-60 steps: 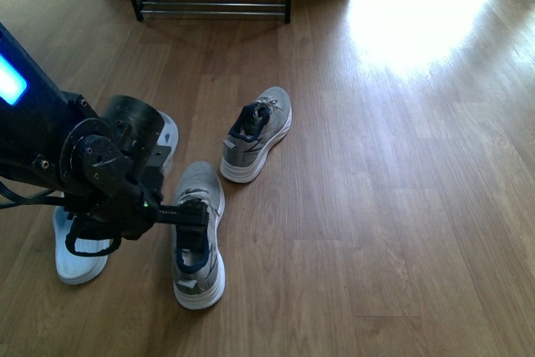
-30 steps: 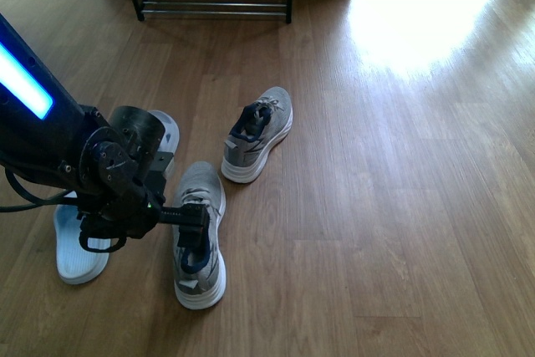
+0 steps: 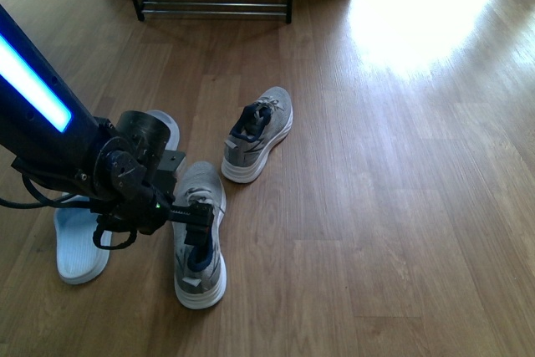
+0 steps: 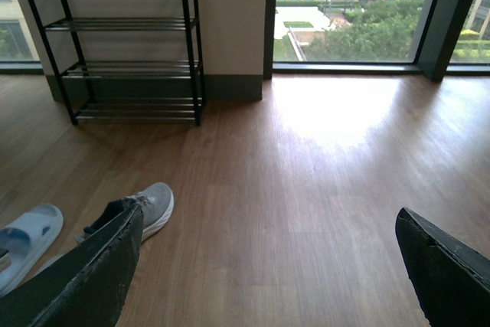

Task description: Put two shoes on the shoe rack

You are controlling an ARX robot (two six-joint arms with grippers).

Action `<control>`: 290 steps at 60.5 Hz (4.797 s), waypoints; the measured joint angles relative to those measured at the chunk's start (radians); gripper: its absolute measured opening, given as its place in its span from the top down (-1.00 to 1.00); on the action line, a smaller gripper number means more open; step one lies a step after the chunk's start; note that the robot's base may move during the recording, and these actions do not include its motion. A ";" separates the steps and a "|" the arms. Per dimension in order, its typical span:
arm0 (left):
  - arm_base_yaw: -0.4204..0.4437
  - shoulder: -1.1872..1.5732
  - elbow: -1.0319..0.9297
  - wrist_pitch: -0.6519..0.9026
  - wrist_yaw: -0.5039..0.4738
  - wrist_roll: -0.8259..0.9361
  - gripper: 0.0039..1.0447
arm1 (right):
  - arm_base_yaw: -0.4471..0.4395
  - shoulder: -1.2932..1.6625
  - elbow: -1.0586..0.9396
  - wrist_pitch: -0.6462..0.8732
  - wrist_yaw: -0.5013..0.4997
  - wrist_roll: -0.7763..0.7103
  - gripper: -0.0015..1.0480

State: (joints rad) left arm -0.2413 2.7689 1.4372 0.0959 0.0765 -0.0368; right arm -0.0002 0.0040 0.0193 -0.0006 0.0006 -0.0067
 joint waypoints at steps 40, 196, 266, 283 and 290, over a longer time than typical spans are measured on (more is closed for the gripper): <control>-0.018 0.012 0.027 0.007 0.002 -0.010 -0.83 | 0.000 0.000 0.000 0.000 0.000 0.000 -0.82; -0.246 -2.033 -1.073 -0.312 -0.960 -0.118 0.98 | 0.000 0.000 0.000 0.000 0.001 0.000 -0.82; -0.246 -2.033 -1.073 -0.312 -0.964 -0.118 0.98 | 0.116 1.220 0.112 0.605 -0.120 -0.114 -0.82; -0.246 -2.033 -1.073 -0.312 -0.964 -0.118 0.98 | 0.150 1.959 0.420 0.630 -0.031 -0.084 -0.82; -0.246 -2.033 -1.073 -0.312 -0.964 -0.118 0.98 | 0.157 2.118 0.504 0.631 -0.019 -0.056 -0.82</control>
State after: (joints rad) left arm -0.4873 0.7364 0.3637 -0.2161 -0.8871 -0.1547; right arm 0.1566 2.1220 0.5236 0.6308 -0.0185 -0.0631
